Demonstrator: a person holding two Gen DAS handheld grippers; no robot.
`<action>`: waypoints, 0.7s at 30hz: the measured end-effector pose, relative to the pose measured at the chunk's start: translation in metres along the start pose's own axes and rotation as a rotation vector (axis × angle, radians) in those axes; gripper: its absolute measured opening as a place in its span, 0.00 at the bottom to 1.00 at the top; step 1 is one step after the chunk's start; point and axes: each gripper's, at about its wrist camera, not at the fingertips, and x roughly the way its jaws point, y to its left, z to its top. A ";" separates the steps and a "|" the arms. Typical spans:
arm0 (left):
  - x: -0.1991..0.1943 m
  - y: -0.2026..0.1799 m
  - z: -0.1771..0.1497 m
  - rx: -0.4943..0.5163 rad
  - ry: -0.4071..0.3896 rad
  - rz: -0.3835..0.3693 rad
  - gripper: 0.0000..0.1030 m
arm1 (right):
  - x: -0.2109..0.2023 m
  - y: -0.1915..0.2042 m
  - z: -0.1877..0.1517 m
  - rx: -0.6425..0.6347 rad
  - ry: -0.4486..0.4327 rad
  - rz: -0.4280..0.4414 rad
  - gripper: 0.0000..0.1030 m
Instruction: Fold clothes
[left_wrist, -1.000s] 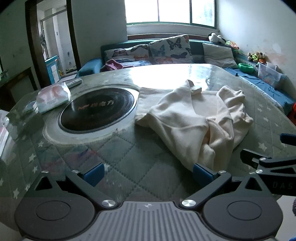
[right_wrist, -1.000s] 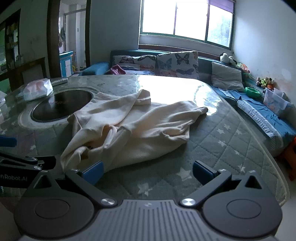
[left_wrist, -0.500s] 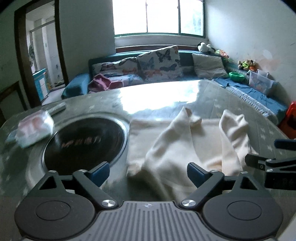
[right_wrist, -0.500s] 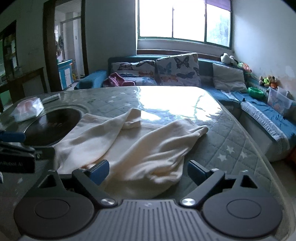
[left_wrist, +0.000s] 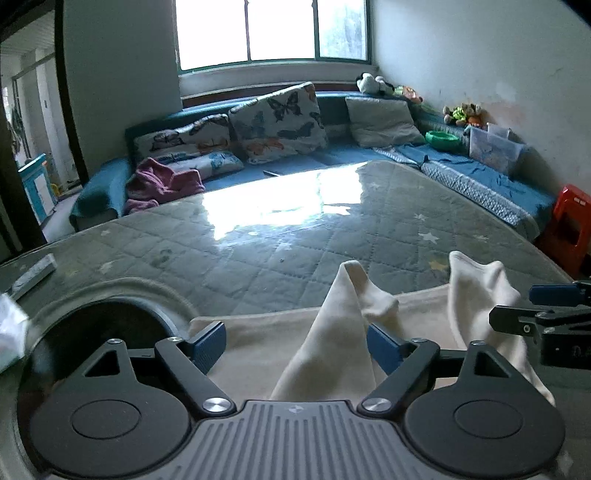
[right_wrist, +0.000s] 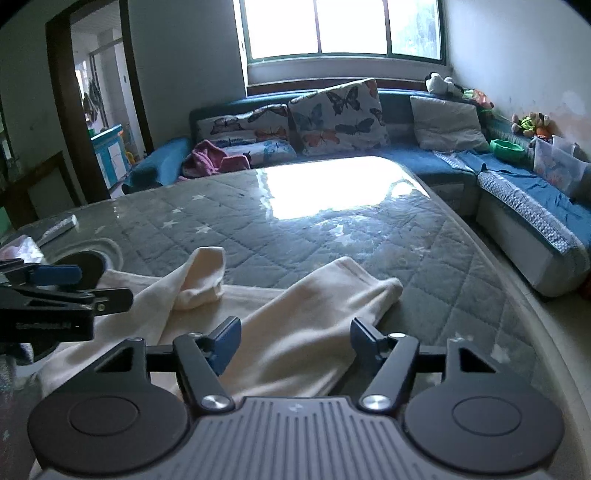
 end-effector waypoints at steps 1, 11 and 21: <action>0.009 0.000 0.003 -0.001 0.009 -0.003 0.83 | 0.007 -0.001 0.003 -0.002 0.006 -0.003 0.62; 0.048 0.003 0.000 0.018 0.069 -0.099 0.64 | 0.055 0.003 0.020 -0.002 0.064 -0.003 0.50; 0.020 0.015 -0.009 -0.010 -0.027 -0.186 0.08 | 0.052 0.019 0.018 -0.050 0.063 0.009 0.45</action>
